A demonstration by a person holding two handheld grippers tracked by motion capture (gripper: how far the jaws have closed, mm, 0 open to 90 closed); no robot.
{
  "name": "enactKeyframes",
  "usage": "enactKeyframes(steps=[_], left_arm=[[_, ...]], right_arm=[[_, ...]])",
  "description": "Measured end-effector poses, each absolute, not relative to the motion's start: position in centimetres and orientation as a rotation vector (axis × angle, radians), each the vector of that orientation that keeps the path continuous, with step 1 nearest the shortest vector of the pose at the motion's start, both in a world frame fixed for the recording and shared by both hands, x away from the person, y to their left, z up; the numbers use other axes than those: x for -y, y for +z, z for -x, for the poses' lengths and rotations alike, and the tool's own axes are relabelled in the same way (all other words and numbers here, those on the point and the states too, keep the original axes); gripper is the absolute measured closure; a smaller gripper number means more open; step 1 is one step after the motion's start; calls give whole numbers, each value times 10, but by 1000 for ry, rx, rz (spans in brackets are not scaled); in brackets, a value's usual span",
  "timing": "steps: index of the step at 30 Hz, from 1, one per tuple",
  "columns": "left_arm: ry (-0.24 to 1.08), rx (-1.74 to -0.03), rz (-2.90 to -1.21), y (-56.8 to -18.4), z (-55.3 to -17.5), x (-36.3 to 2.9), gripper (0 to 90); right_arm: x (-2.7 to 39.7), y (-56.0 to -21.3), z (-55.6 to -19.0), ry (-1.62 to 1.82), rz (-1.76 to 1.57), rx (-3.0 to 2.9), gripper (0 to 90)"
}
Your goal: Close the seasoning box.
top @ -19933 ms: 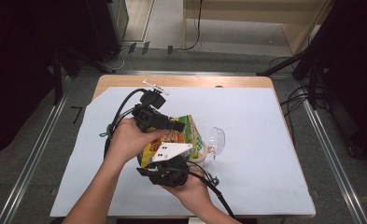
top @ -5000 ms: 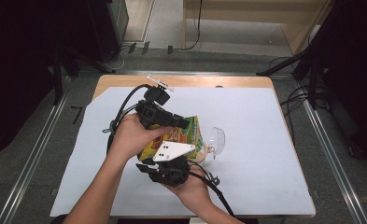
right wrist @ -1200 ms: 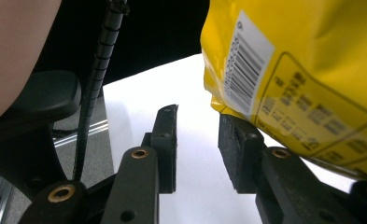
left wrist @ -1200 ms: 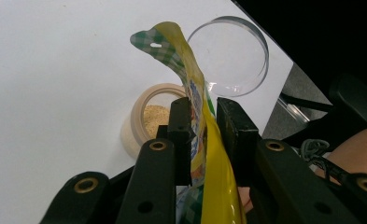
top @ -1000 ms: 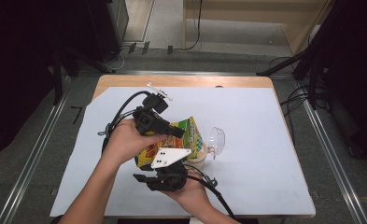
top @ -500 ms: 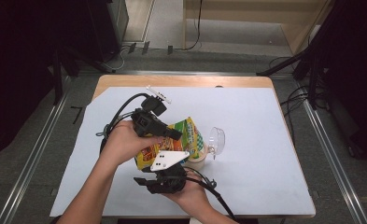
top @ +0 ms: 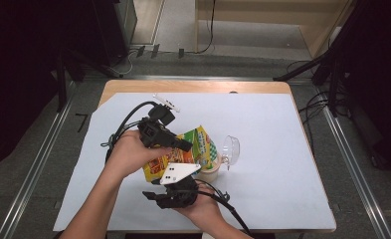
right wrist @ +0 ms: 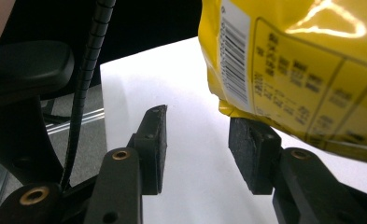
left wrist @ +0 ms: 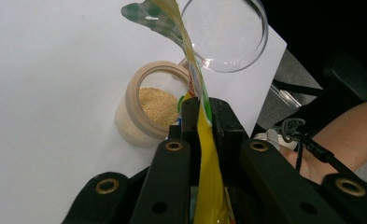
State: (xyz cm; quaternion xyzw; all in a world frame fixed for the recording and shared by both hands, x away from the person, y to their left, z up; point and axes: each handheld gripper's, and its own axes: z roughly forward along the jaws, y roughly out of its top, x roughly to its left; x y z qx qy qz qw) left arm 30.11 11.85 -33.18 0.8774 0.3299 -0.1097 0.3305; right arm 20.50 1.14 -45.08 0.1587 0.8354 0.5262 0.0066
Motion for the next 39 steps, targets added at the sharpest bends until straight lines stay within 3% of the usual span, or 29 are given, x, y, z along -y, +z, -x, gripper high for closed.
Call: enactKeyframes(steps=[26,39], left_arm=[[-335,-801,-2330,-350,-308,-110,842],[-312,-806,-2340,-348,-304,-122,891]], right_arm=[[-14,-465,-205,1593,-477,-2636,559],[-15,-473,-204,1575,-507,-2642,526]])
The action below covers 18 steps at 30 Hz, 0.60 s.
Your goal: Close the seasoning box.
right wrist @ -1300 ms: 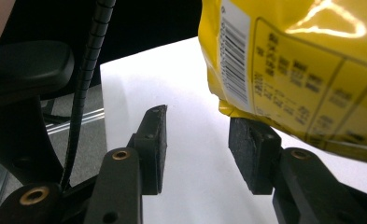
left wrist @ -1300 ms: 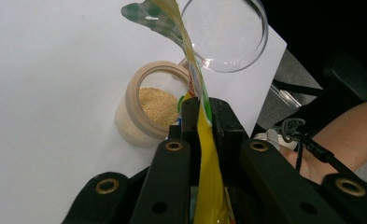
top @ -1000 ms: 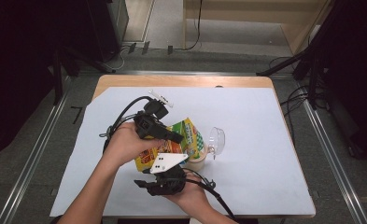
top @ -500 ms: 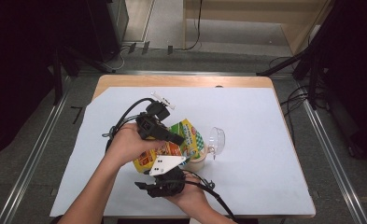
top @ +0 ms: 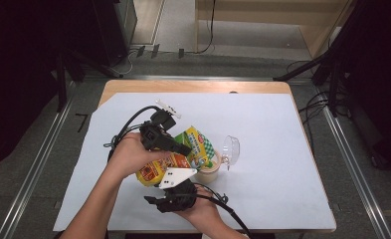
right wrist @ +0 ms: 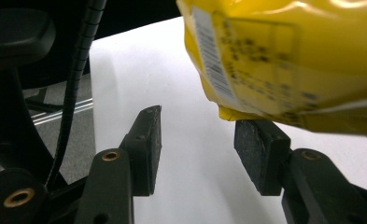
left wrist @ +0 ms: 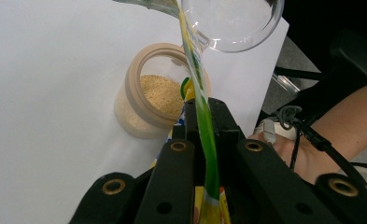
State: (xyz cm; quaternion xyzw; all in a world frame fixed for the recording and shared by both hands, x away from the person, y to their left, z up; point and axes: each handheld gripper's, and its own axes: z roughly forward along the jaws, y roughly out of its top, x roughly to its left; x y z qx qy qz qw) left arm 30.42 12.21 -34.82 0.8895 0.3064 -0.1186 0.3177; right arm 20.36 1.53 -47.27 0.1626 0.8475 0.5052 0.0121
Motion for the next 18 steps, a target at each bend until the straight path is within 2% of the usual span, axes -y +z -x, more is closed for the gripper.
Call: enactKeyframes(steps=[18], left_arm=[[-322,-837,-2315,-351,-305,-143,888]], right_arm=[[-10,-481,-207,1528,-537,-2617,508]])
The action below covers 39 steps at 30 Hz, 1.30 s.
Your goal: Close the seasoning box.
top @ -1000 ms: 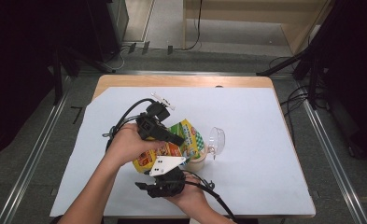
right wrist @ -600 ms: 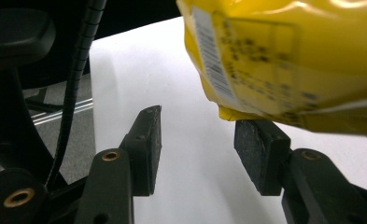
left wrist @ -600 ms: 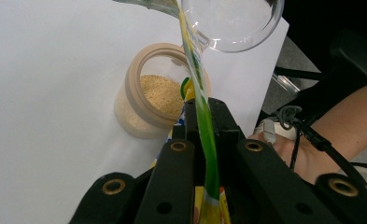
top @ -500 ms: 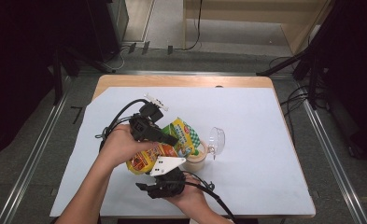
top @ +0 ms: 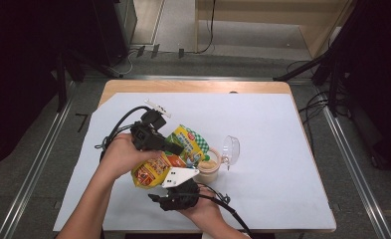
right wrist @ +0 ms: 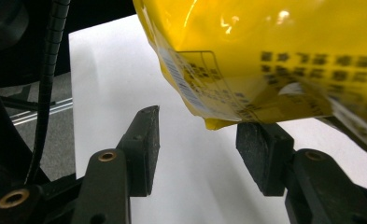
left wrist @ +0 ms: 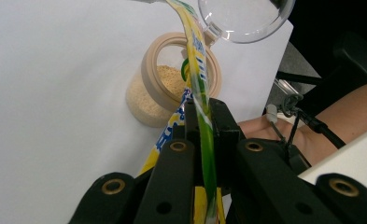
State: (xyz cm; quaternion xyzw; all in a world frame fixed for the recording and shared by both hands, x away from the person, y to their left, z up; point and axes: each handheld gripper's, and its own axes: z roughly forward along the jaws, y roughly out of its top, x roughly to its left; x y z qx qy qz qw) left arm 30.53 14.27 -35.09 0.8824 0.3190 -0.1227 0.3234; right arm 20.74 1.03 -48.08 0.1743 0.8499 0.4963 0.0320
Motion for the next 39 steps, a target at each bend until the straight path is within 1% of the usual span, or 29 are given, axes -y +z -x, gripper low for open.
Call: enactKeyframes(steps=[6,8,13,23,27,39], left_arm=[[-353,-786,-2310,-352,-306,-147,888],[-379,-784,-2304,-353,-307,-151,887],[-398,-804,-2289,-354,-310,-160,885],[-454,-765,-2224,-354,-313,-172,897],[-448,-769,-2208,-352,-314,-177,898],[-368,-751,-2135,-336,-312,-198,895]], right_arm=[[-8,-483,-209,1513,-543,-2617,507],[-7,-484,-210,1510,-549,-2617,507],[-7,-486,-211,1494,-559,-2625,503],[0,-483,-213,1505,-581,-2588,502],[1,-482,-213,1508,-582,-2579,499],[8,-471,-214,1522,-608,-2581,492]])
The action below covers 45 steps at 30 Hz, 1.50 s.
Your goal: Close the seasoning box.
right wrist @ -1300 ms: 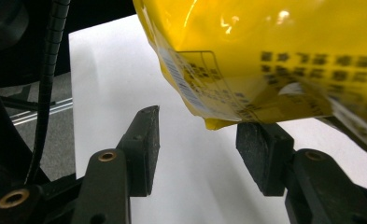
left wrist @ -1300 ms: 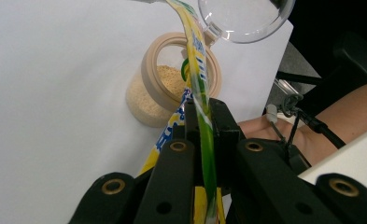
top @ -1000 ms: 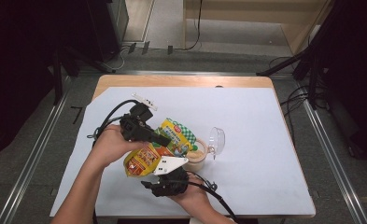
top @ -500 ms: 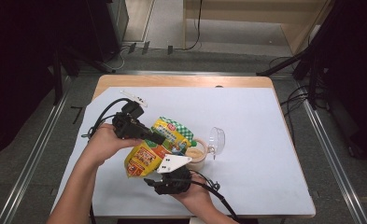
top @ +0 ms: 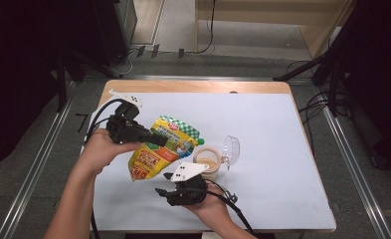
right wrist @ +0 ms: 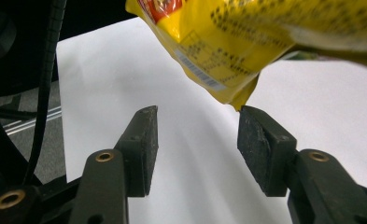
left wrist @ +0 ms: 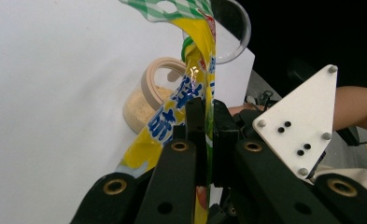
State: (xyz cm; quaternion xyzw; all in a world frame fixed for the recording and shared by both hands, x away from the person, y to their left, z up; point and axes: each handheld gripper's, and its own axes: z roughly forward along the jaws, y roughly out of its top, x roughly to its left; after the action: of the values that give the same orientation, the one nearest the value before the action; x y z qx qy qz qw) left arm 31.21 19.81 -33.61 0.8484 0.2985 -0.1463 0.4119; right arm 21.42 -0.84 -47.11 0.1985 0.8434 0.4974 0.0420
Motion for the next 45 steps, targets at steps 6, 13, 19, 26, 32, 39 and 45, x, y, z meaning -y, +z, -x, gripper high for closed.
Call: enactKeyframes(steps=[6,13,19,26,32,39,45], left_arm=[[-303,-805,-2070,-334,-315,-211,895],[-246,-880,-2039,-341,-321,-219,894],[-227,-902,-2033,-350,-328,-220,895],[-149,-930,-1978,-359,-336,-219,893],[-57,-952,-1923,-373,-341,-215,887],[-79,-974,-1909,-382,-344,-218,882],[-44,-1002,-1935,-380,-341,-226,850]], right_arm=[[15,-463,-210,1514,-588,-2588,499],[27,-447,-206,1564,-597,-2595,503],[39,-441,-203,1554,-604,-2611,491],[58,-440,-201,1556,-634,-2603,477],[59,-444,-205,1529,-647,-2623,480],[58,-446,-207,1519,-648,-2629,484],[59,-446,-208,1517,-651,-2630,489]])
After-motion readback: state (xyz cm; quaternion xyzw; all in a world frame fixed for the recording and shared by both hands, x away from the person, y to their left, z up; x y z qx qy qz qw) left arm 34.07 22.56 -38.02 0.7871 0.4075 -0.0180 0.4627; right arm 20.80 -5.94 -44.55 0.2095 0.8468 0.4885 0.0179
